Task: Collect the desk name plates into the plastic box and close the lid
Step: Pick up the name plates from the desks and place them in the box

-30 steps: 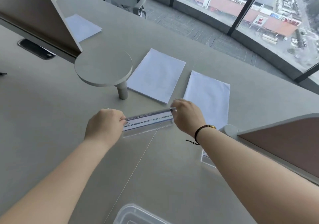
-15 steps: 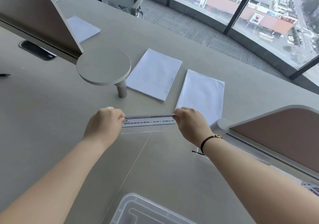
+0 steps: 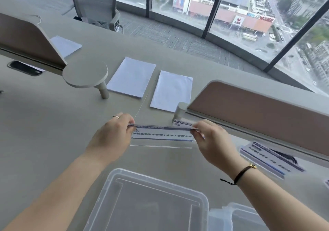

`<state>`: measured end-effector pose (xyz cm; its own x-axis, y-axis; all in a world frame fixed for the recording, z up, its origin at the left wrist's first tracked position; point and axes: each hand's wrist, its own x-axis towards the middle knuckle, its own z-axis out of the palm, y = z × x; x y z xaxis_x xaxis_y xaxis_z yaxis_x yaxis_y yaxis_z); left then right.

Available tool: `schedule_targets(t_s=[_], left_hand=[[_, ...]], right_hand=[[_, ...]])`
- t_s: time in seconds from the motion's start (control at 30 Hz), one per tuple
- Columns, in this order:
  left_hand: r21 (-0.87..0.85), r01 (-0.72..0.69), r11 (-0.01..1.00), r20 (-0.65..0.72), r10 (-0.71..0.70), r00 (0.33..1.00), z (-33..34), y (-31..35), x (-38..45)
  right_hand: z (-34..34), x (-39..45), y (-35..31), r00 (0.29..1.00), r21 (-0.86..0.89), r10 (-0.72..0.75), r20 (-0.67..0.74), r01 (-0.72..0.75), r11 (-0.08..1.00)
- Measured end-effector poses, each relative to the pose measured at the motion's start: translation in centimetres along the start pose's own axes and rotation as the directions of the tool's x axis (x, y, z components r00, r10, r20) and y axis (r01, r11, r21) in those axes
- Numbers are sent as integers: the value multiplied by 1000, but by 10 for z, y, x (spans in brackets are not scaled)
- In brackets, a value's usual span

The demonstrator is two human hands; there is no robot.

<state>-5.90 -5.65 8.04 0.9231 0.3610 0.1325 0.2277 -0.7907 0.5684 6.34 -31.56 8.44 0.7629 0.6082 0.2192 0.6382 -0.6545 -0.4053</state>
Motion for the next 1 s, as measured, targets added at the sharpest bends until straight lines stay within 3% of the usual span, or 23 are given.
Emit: schedule_targets(t_s=[0.23,0.53,0.63,0.8,0.9,1.0], left_hand=[[-13,-168,986,12,168,986,17,130,-93],[-4,-158,987,-52,157,986,57,272,-235],[-15,-103,995,-45,102,994,80,296,-278],[0,103,995,102,-102,990,125,314,-349],[220,150,964,201,-195,960,142,313,-366],[337,152,929,283,-254,925,162,309,-369]], right_hand=[[-103,-130,51,998,18,-5,-65,6,1000],[-194,-272,120,997,91,-62,-51,66,994],[-201,-300,139,999,103,-49,-9,49,993],[-186,-326,158,983,20,-76,165,73,997],[-155,-332,167,953,-18,-74,293,83,996],[-120,-331,173,910,-54,-56,411,85,995]])
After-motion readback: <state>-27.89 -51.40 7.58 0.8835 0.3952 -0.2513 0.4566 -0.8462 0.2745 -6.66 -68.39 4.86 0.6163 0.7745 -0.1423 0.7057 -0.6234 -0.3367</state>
